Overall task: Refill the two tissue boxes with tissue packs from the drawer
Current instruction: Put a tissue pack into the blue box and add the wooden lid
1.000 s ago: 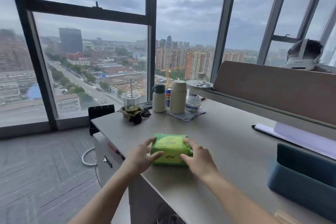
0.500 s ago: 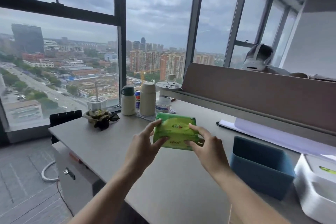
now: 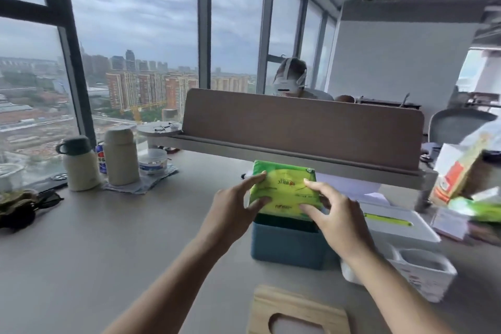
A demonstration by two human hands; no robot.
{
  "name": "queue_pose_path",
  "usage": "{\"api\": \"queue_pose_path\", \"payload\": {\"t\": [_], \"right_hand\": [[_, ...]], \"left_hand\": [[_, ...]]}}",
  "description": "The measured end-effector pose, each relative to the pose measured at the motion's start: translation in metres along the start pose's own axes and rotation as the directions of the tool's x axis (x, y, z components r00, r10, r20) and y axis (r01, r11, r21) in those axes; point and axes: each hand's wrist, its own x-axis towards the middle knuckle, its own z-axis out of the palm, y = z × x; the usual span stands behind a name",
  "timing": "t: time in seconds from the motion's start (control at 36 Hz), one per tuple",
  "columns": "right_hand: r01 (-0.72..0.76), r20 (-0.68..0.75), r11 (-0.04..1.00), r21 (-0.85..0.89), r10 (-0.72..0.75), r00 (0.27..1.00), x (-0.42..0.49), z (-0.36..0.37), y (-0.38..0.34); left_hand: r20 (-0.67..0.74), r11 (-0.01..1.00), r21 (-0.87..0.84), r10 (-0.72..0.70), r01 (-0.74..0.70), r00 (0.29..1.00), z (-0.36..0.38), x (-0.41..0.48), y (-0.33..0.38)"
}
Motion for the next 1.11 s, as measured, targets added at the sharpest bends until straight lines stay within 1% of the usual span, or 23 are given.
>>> {"api": "queue_pose_path", "payload": {"t": [0.06,0.14,0.22,0.31,0.36,0.42,0.5,0.61,0.67,0.72,0.81,0.86,0.92,0.97,1.03,1.11], "right_hand": [[-0.011,0.0,0.999,-0.034,0.011,1.0,0.0,-0.001,0.011],[0.003,-0.02,0.997,-0.072,-0.005,1.0,0.0,0.004,0.025],[0.015,-0.044,0.989,-0.146,-0.022,0.999,-0.003,0.014,0.036],[0.01,-0.026,0.982,-0.19,-0.015,1.0,-0.007,0.02,0.043],[0.003,0.003,0.974,-0.228,-0.003,1.0,-0.009,0.023,0.046],[0.006,0.068,0.954,-0.3,0.015,0.998,-0.012,0.023,0.047],[0.068,0.165,0.914,-0.4,-0.001,0.986,-0.017,0.024,0.045],[0.154,0.231,0.862,-0.483,-0.044,0.972,-0.023,0.023,0.041],[0.152,0.245,0.865,-0.478,-0.035,0.969,-0.025,0.019,0.037],[0.128,0.236,0.889,-0.439,-0.023,0.971,-0.027,0.013,0.032],[0.125,0.223,0.923,-0.363,-0.044,0.974,-0.031,0.002,0.021],[0.159,0.227,0.929,-0.333,-0.085,0.97,-0.035,-0.004,0.016],[0.202,0.242,0.929,-0.311,-0.128,0.962,-0.04,-0.01,0.011],[0.242,0.286,0.928,-0.283,-0.16,0.945,-0.047,-0.015,0.007],[0.26,0.362,0.937,-0.234,-0.164,0.918,-0.056,-0.02,0.006],[0.194,0.514,0.965,-0.175,-0.079,0.854,-0.074,-0.029,0.007]], "left_hand": [[0.002,0.999,0.049,0.02,-0.02,1.0,0.01,0.001,0.005],[0.009,0.994,0.106,0.003,-0.004,1.0,0.021,-0.002,0.007],[0.016,0.989,0.146,0.001,-0.003,1.0,0.028,-0.005,-0.001],[0.059,0.984,0.179,-0.001,-0.01,0.998,0.035,-0.008,-0.013],[0.091,0.974,0.227,0.001,-0.021,0.996,0.036,-0.012,-0.015],[0.113,0.954,0.299,-0.013,-0.021,0.994,0.035,-0.014,-0.013],[0.139,0.927,0.375,-0.022,-0.032,0.99,0.032,-0.017,-0.008],[0.196,0.918,0.392,-0.013,-0.066,0.98,0.035,-0.022,-0.008],[0.2,0.918,0.389,-0.003,-0.077,0.98,0.034,-0.025,-0.007],[0.183,0.924,0.372,0.023,-0.091,0.983,0.031,-0.028,-0.004],[0.15,0.93,0.316,0.144,-0.185,0.978,0.023,-0.037,0.0],[0.133,0.937,0.243,0.226,-0.252,0.965,0.016,-0.043,0.004],[0.151,0.939,0.185,0.265,-0.29,0.952,0.009,-0.051,0.008],[0.223,0.936,0.159,0.275,-0.313,0.935,0.002,-0.059,0.011],[0.331,0.94,0.144,0.25,-0.311,0.91,-0.002,-0.069,0.014],[0.509,0.955,0.142,0.156,-0.261,0.847,-0.003,-0.084,0.014]]}}
